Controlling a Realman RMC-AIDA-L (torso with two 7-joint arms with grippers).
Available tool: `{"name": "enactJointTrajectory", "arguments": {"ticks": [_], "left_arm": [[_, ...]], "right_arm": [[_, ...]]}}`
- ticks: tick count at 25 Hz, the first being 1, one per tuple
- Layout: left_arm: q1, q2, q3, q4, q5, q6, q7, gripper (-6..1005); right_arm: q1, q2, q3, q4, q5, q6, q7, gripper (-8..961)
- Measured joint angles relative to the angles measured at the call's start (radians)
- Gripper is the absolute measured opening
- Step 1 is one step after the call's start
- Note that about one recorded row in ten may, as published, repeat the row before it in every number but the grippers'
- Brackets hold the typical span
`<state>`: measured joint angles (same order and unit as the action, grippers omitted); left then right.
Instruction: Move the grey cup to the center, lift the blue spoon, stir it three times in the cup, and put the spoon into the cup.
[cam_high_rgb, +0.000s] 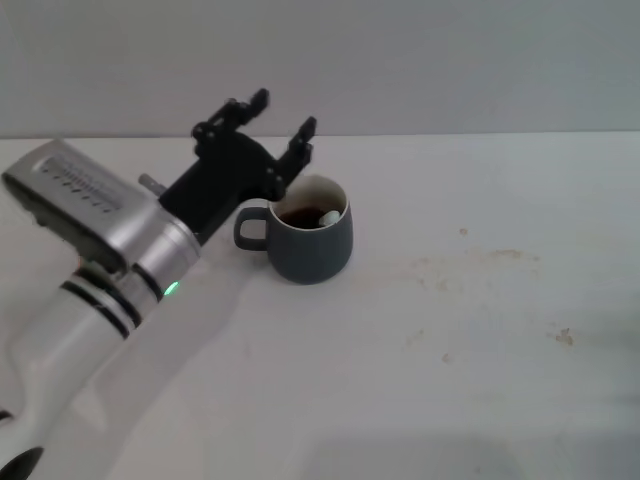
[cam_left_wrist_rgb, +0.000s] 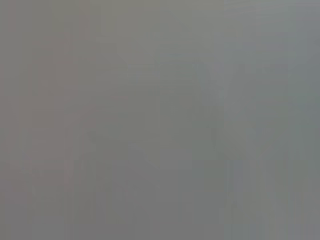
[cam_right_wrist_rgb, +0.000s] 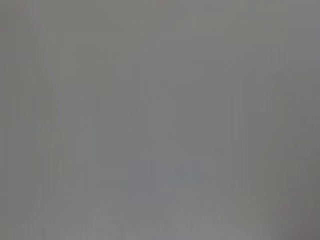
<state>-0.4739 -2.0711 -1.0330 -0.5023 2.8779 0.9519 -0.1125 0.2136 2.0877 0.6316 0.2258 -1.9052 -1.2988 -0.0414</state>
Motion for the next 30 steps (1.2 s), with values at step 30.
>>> {"name": "enactJointTrajectory", "arguments": {"ticks": [30], "left_arm": [[0.424, 0.001, -0.329, 0.187, -0.016, 0.358, -0.065, 818]], "right_arm": [[-0.044, -0.003, -0.091, 0.038, 0.0, -0.304, 0.008, -1]]}}
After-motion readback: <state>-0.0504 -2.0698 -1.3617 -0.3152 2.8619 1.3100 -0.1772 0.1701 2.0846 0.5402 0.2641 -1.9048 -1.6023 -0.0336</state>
